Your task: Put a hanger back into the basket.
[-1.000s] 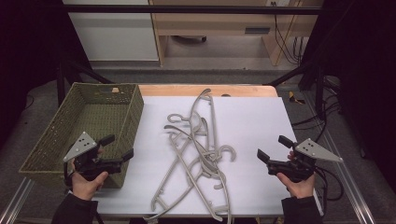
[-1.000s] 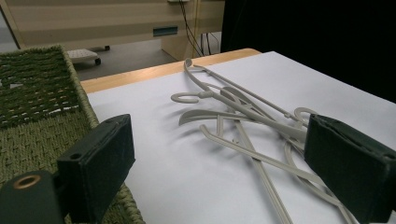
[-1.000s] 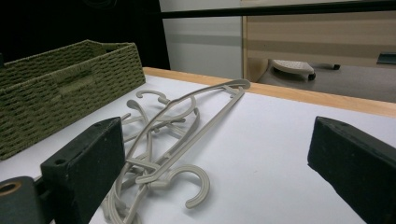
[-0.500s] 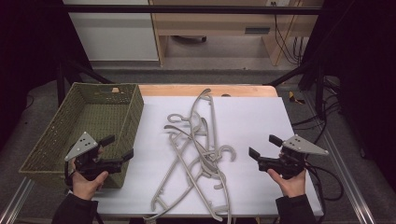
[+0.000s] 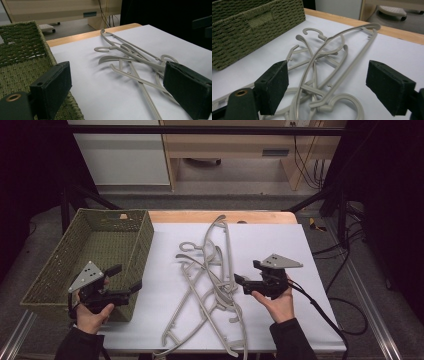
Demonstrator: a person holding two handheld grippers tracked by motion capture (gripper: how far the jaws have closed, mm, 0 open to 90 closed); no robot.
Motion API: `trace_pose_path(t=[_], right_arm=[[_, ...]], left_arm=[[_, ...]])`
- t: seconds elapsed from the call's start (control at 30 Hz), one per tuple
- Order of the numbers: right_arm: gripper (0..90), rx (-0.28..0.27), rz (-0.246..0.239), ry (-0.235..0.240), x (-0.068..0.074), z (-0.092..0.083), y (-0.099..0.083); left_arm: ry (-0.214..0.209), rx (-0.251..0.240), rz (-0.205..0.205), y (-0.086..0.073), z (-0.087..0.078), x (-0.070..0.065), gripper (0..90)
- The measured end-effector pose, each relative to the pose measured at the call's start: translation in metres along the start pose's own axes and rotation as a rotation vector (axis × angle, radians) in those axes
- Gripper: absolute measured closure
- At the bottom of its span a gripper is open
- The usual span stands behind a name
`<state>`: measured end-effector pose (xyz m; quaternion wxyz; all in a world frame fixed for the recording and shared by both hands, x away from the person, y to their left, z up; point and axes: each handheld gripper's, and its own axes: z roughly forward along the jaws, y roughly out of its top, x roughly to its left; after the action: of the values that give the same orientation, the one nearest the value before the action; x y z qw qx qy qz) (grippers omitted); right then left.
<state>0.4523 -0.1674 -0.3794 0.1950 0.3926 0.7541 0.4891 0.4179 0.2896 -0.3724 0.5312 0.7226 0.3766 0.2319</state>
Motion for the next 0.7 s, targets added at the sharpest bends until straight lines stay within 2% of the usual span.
trace_pose_path(t=[0.13,0.3,0.43,0.53,0.7], right_arm=[[21.3,0.046,-0.005,0.021,0.008,0.022,0.006],[23.5,0.095,-0.017,0.019,0.015,0.046,0.008],[27.2,0.144,-0.014,0.046,0.021,0.066,0.006],[31.4,0.18,-0.049,0.025,0.027,0.083,0.005],[39.0,0.249,-0.07,0.042,0.037,0.107,0.001]], left_arm=[[0.0,0.0,0.001,0.0,0.0,0.001,7.8],[-0.001,-0.001,0.005,0.0,-0.001,0.002,7.8],[0.001,-0.002,0.003,0.0,-0.001,0.002,7.8],[0.003,-0.003,0.002,0.0,-0.001,0.002,7.8],[0.001,-0.003,-0.002,0.001,-0.002,0.003,7.8]])
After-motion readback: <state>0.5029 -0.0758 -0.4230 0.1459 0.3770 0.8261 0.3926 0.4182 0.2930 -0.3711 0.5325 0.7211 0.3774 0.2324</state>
